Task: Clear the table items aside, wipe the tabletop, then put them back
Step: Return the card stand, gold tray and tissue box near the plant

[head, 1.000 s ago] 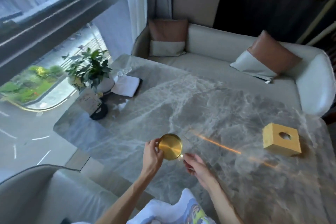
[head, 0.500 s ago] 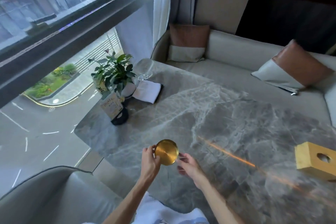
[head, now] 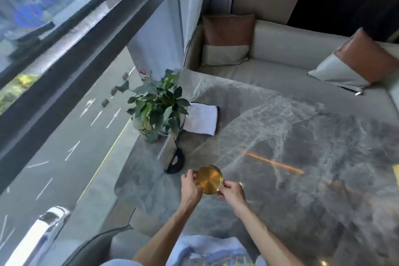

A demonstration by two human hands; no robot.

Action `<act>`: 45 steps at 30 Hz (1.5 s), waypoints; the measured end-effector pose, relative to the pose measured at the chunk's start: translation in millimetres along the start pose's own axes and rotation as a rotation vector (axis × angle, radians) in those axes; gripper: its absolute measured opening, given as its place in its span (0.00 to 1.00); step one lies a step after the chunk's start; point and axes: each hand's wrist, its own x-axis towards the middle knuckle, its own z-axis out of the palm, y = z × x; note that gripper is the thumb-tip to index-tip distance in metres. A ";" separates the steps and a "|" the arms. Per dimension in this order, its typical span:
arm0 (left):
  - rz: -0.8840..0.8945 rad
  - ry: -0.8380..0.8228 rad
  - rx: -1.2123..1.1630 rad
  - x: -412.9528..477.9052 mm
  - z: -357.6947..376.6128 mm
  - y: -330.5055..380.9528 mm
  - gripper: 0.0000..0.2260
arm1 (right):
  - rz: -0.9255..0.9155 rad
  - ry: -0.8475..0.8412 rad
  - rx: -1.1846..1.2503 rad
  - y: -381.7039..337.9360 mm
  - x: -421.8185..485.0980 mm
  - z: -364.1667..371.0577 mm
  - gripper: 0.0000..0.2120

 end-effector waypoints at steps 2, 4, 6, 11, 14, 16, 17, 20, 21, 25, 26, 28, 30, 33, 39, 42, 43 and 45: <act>-0.016 -0.045 0.037 20.9 -8.1 0.0 0.19 | 0.022 0.039 0.013 -9.4 5.3 14.0 0.09; -0.042 -0.097 0.023 37.6 -13.1 2.2 0.23 | 0.035 0.073 -0.004 -21.3 8.8 25.3 0.14; -0.050 -0.159 0.022 50.3 -19.1 10.0 0.30 | 0.061 0.079 -0.017 -33.5 16.9 36.4 0.16; -0.070 -0.292 0.105 78.4 -23.4 23.0 0.38 | 0.115 0.054 -0.077 -46.4 47.0 53.2 0.15; -0.070 -0.330 0.131 93.9 -22.9 20.0 0.39 | 0.135 0.040 -0.047 -54.4 54.5 57.5 0.15; -0.054 -0.348 0.135 103.1 -20.6 15.3 0.39 | 0.140 0.019 -0.048 -55.7 60.7 56.6 0.13; -0.050 -0.344 0.127 108.7 -18.2 10.1 0.38 | 0.139 0.012 -0.047 -57.7 62.0 56.2 0.12; -0.056 -0.335 0.106 130.6 0.7 -22.9 0.37 | 0.159 0.000 -0.045 -63.3 61.7 55.0 0.09; -0.057 -0.337 0.119 134.9 5.9 -31.7 0.37 | 0.162 -0.010 -0.066 -64.7 61.8 54.6 0.10; -0.064 -0.368 0.185 135.9 10.8 -38.8 0.36 | 0.176 -0.028 -0.061 -62.8 62.0 52.2 0.14; -0.070 -0.371 0.200 133.0 8.3 -34.6 0.33 | 0.180 -0.032 -0.055 -62.8 61.2 52.5 0.14; -0.064 -0.379 0.217 126.1 1.8 -23.6 0.30 | 0.168 -0.039 -0.043 -62.0 60.5 52.4 0.16; -0.055 -0.375 0.220 123.9 1.2 -22.3 0.28 | 0.167 -0.045 -0.015 -61.1 59.1 50.8 0.18; -0.055 -0.372 0.201 128.7 8.9 -36.7 0.24 | 0.203 -0.053 0.020 -54.8 60.1 48.1 0.19; -0.017 -0.346 0.141 123.8 7.3 -39.3 0.22 | 0.209 -0.067 0.081 -49.8 62.3 49.3 0.23; -0.003 -0.347 0.087 109.1 -2.1 -19.2 0.23 | 0.202 -0.071 0.070 -45.6 64.2 48.2 0.26; -0.008 -0.350 0.082 110.0 -0.5 -22.5 0.24 | 0.208 -0.076 0.069 -45.0 64.1 47.4 0.26; -0.017 -0.352 0.105 109.7 -2.4 -23.5 0.24 | 0.199 -0.065 0.039 -42.6 64.7 44.6 0.24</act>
